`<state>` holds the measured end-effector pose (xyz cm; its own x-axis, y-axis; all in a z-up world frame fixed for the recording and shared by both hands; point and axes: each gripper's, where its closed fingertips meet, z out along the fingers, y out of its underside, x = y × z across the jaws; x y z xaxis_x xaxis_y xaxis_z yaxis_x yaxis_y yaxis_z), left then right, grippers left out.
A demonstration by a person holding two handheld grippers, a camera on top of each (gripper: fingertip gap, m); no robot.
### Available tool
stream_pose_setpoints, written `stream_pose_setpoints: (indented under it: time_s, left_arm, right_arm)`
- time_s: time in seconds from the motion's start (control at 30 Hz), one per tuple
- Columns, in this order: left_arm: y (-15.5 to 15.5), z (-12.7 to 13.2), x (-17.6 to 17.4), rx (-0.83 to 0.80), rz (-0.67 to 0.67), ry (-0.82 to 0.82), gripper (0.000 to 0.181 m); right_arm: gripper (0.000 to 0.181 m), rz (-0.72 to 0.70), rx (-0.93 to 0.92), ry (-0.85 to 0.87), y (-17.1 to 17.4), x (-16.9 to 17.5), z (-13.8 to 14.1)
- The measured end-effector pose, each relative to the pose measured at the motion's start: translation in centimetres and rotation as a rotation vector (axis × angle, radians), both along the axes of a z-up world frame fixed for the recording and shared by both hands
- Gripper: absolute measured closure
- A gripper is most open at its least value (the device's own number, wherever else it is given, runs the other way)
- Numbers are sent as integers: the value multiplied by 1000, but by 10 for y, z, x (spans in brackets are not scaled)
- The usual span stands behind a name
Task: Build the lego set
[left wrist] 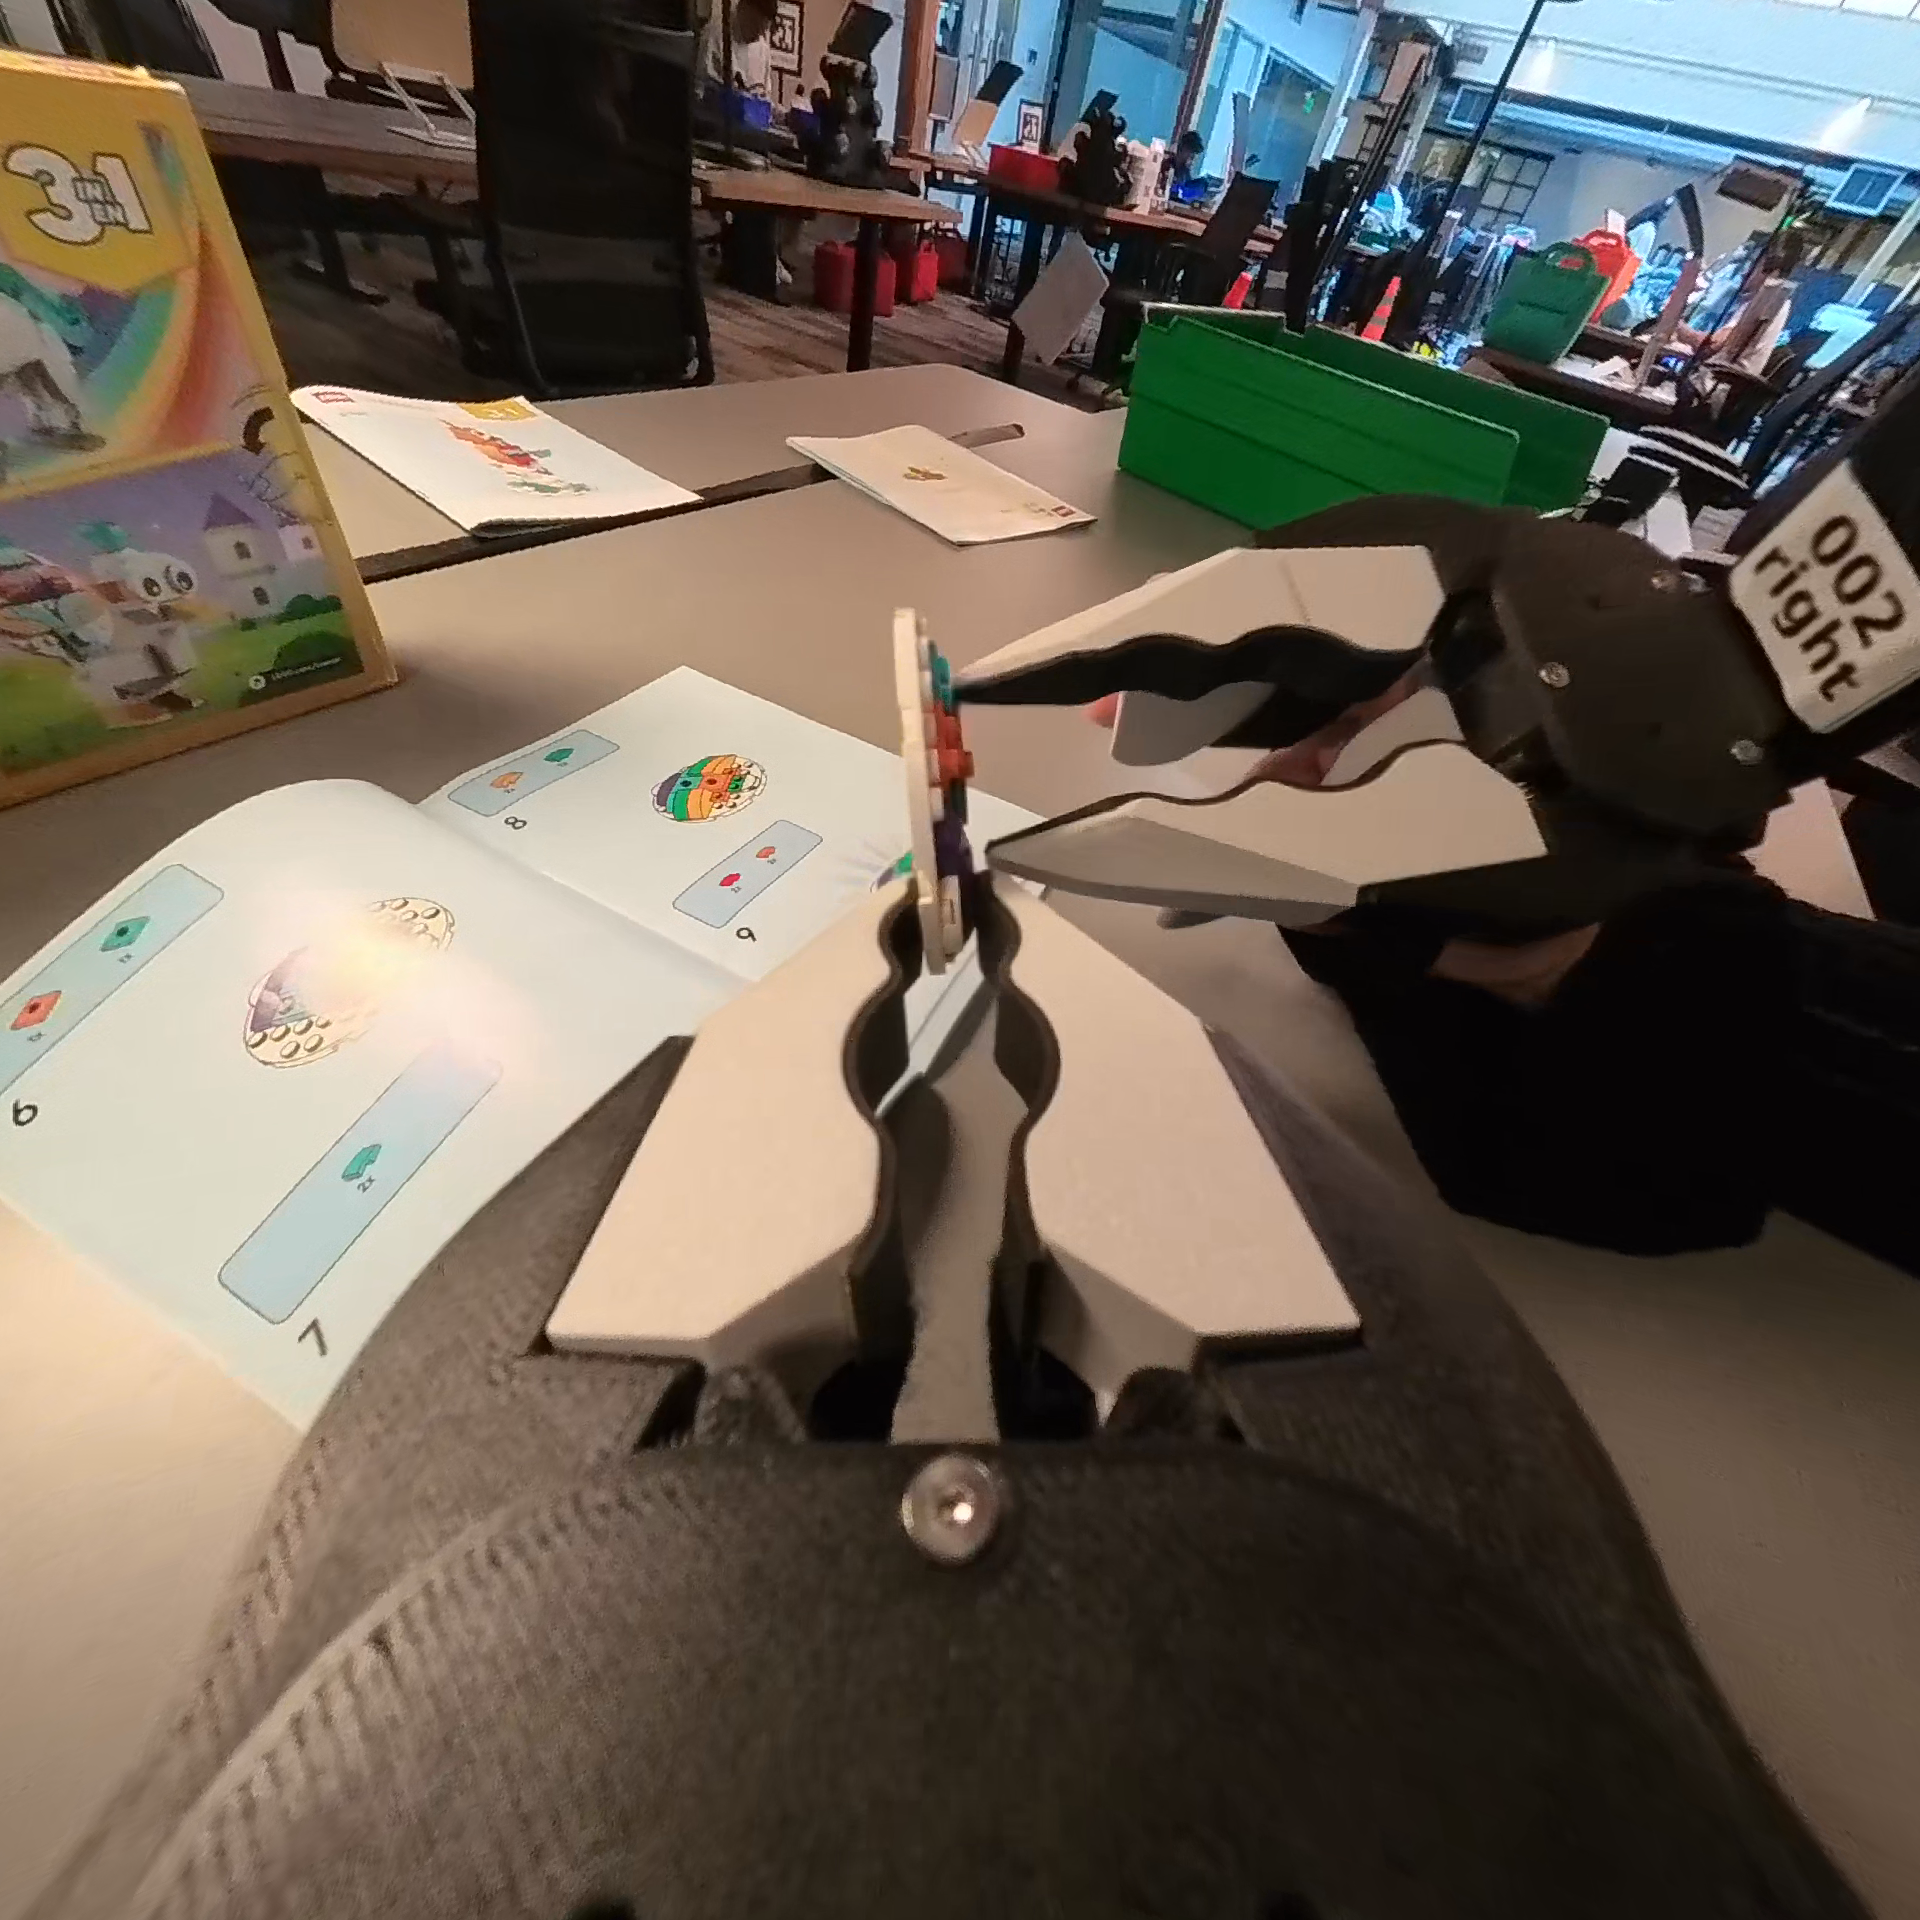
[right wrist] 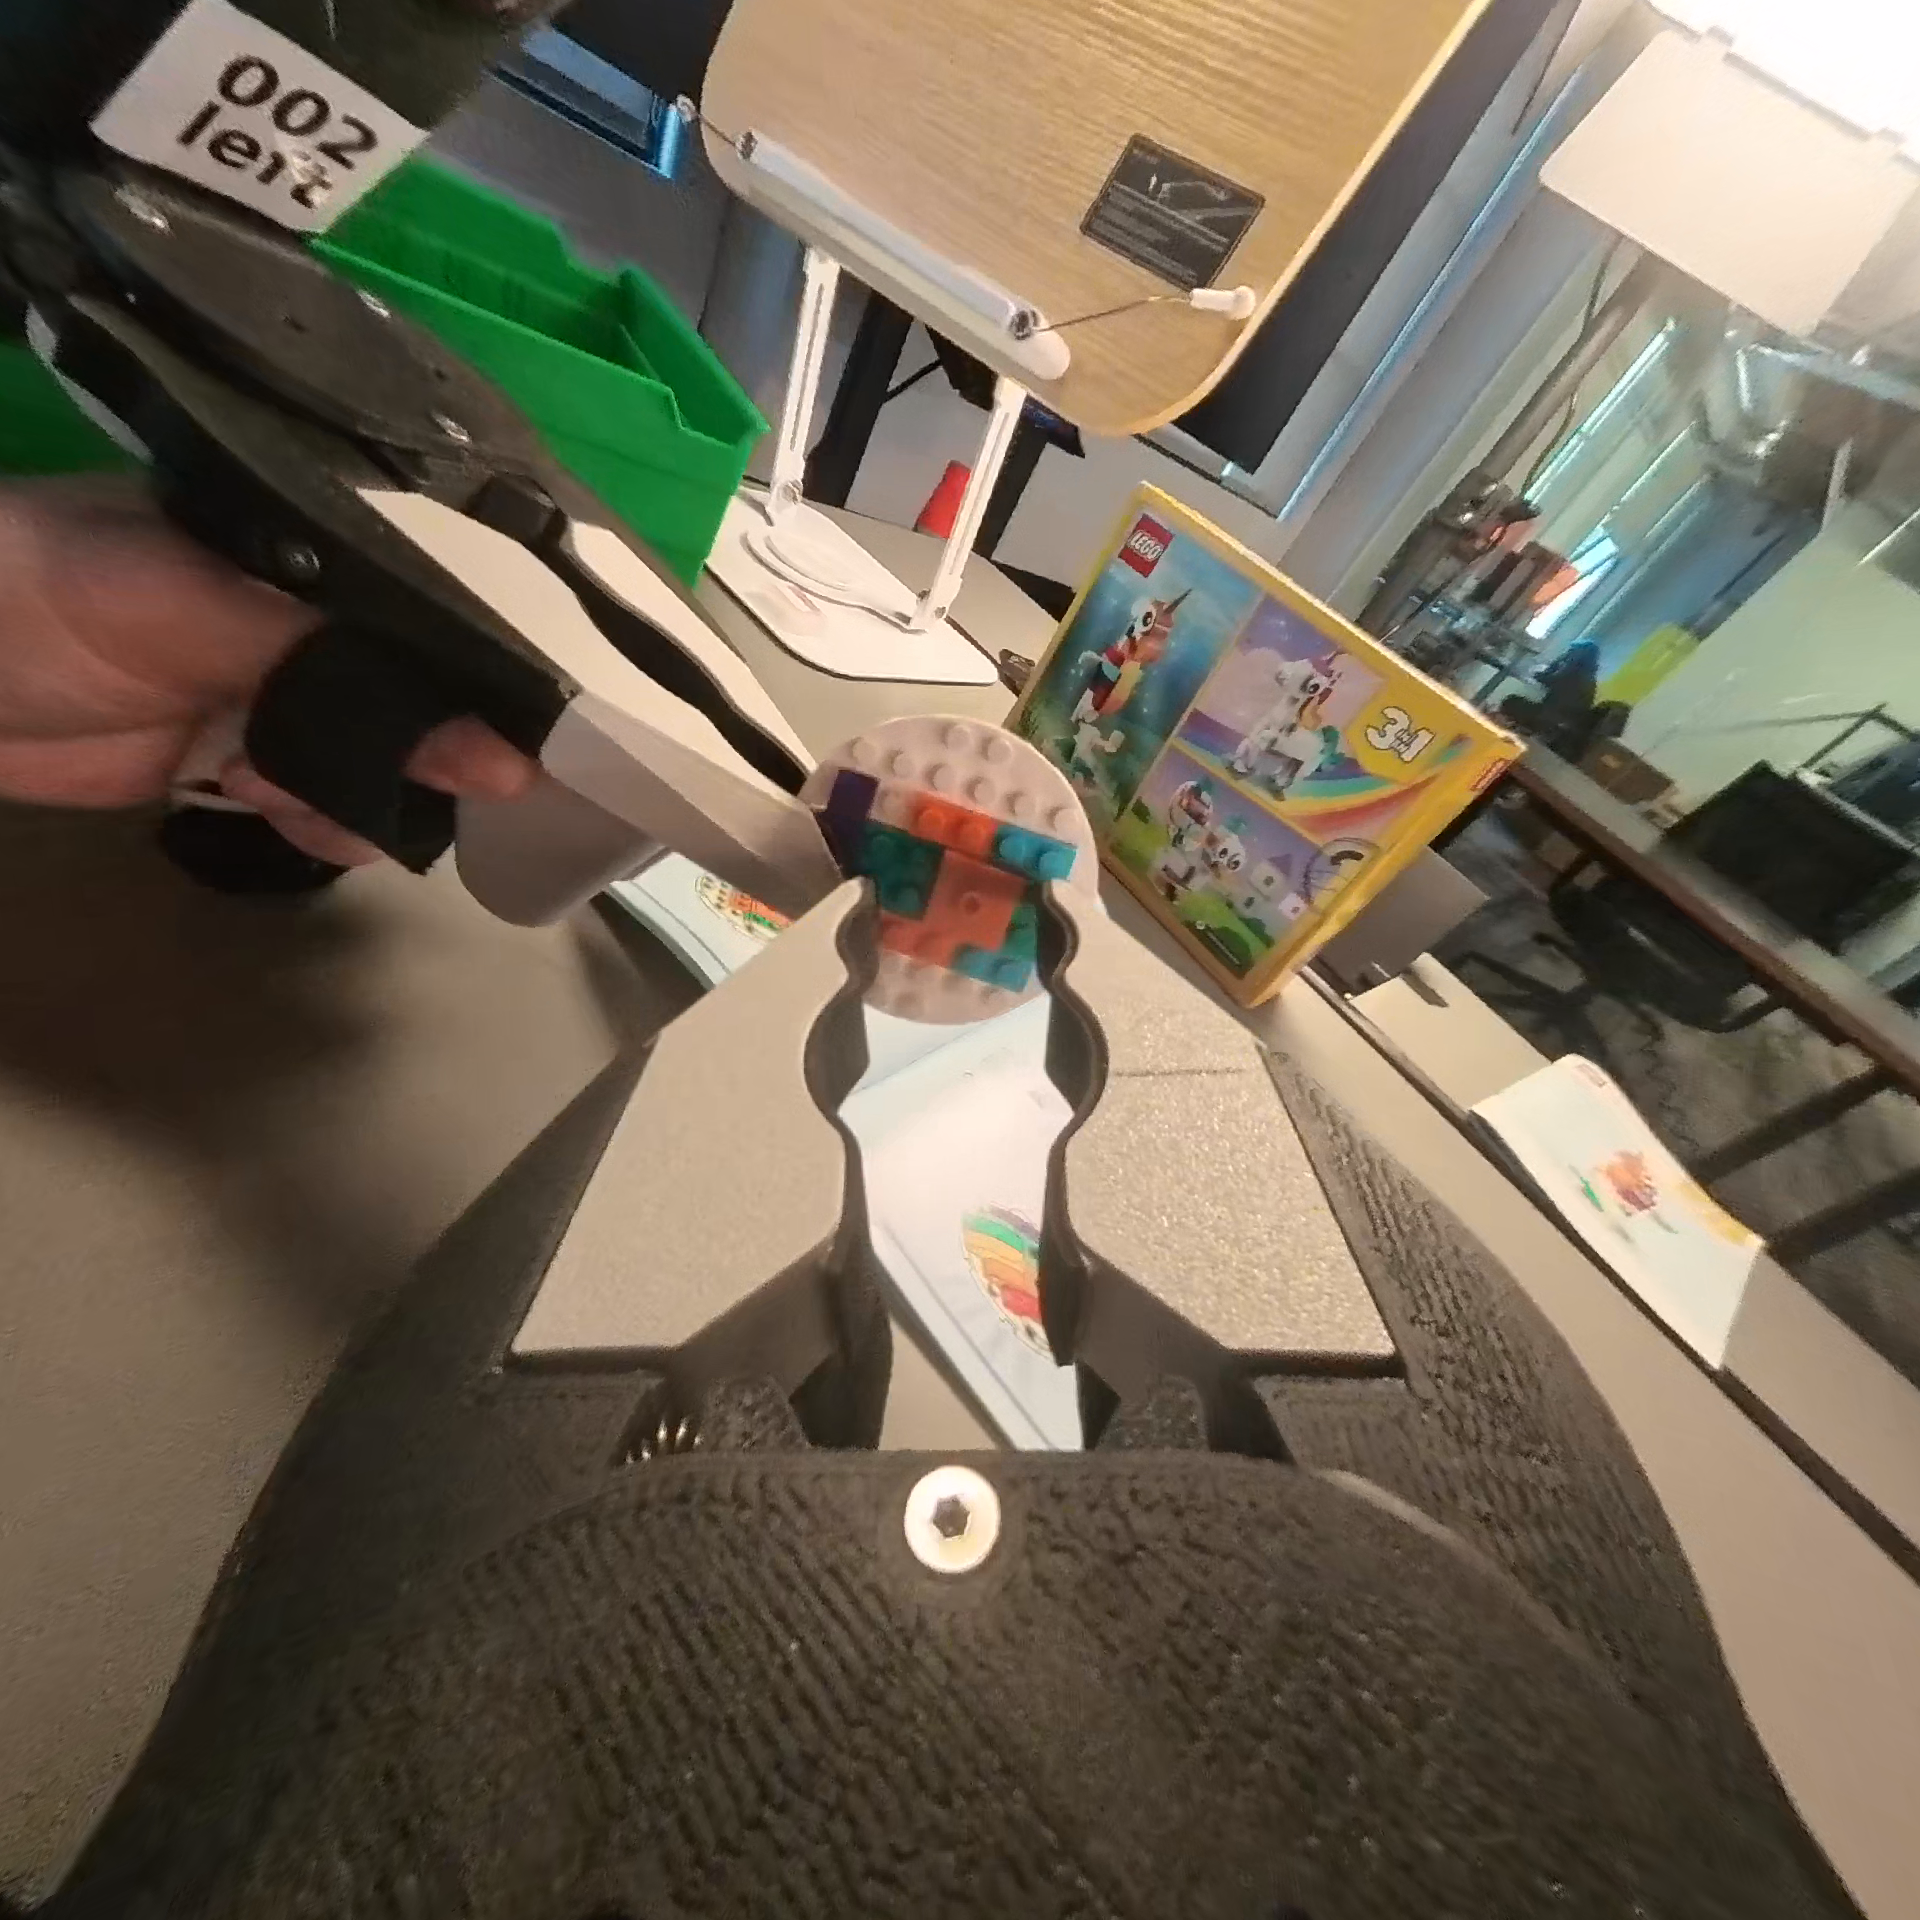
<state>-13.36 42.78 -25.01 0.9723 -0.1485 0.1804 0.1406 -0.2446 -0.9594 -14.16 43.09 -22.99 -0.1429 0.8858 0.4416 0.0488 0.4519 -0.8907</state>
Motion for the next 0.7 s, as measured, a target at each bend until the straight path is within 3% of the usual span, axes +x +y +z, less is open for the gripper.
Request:
stream_pose_setpoints:
  time_s: [0.17,0.37,0.5,0.6,0.7]
  left_arm:
    - [-2,-1,5,-13,-60,-65,174]
    - [-5,4,7,-13,-122,-268,173]
    - [-5,2,5,-28,-124,-313,174]
    - [-5,8,5,9,-128,-361,174]
    - [-9,27,6,122,-185,-472,173]
  right_arm:
    - [155,35,95,1,-4,4,-1]
    - [143,48,260,-43,-6,7,-11]
    - [136,49,295,-64,-9,5,-16]
    - [133,67,186,-29,-10,6,-7]
    - [131,110,-165,67,-5,11,19]
